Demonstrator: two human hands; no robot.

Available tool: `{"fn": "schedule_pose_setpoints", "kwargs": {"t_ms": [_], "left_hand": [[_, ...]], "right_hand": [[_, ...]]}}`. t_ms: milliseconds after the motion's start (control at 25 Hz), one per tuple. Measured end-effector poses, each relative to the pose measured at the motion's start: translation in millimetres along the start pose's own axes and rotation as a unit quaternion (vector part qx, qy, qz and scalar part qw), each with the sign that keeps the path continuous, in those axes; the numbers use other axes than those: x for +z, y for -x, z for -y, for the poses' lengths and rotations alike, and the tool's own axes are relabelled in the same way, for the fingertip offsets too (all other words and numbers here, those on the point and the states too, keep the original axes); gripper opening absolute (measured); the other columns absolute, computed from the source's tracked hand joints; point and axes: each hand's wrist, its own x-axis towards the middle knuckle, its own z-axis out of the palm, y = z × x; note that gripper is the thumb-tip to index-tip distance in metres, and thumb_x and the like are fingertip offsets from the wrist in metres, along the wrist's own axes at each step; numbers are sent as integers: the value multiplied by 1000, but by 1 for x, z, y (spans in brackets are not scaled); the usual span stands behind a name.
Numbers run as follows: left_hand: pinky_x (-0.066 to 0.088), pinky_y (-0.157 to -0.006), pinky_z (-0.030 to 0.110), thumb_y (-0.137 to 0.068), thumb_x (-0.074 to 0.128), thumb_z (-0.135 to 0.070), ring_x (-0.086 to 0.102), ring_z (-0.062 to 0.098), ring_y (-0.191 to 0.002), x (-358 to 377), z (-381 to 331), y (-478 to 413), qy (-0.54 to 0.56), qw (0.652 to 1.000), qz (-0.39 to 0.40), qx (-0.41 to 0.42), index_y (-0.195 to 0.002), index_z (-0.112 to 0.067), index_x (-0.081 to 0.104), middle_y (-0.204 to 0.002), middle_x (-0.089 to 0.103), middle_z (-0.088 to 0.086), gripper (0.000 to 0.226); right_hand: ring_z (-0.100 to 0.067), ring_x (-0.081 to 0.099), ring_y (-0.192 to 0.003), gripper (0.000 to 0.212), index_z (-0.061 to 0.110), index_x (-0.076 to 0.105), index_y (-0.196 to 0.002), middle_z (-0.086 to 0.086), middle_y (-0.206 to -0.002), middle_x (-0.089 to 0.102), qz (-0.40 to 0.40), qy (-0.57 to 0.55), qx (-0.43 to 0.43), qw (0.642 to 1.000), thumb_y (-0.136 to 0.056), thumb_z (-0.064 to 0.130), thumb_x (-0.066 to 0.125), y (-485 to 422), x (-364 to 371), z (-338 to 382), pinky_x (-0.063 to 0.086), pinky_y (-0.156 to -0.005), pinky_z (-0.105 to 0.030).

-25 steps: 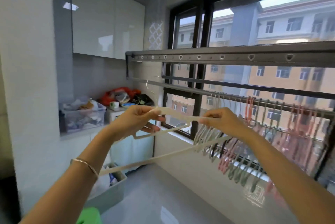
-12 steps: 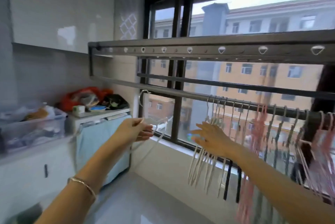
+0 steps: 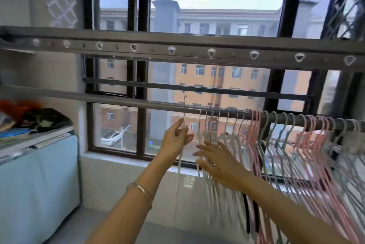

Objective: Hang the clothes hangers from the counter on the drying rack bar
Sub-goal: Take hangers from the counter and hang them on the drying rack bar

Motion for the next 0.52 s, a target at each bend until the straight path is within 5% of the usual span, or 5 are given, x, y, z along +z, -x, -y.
{"fn": "schedule_pose_setpoints", "kwargs": {"t_ms": [120,320,520], "left_hand": [[49,-90,25,-99,44,-23,63,18,-104,10,9,-25,-28,999,10,-29,-143,-18,34,-134,52,9,45],[53,-90,30,-99,44,-25,63,22,-106,15,29,-27,-101,991,37,-75,-137,-14,45,-127,59,15,39],[14,-118,45,-94,47,-43,11,26,-145,35,1,1,-292,956,-18,26,-150,-16,6,-159,8,7,75]], "right_hand": [[0,10,-142,41,35,47,-131,16,-149,31,-21,-16,14,1000,-97,48,28,4,-5,2,-8,-116,-29],[5,9,-139,46,37,46,-131,18,-147,33,-50,-39,19,998,-94,55,26,14,-13,1,-10,-114,-24],[7,9,-138,59,42,42,-131,21,-147,30,-100,-33,48,993,-85,69,16,46,-36,-24,0,-118,-33]]}}
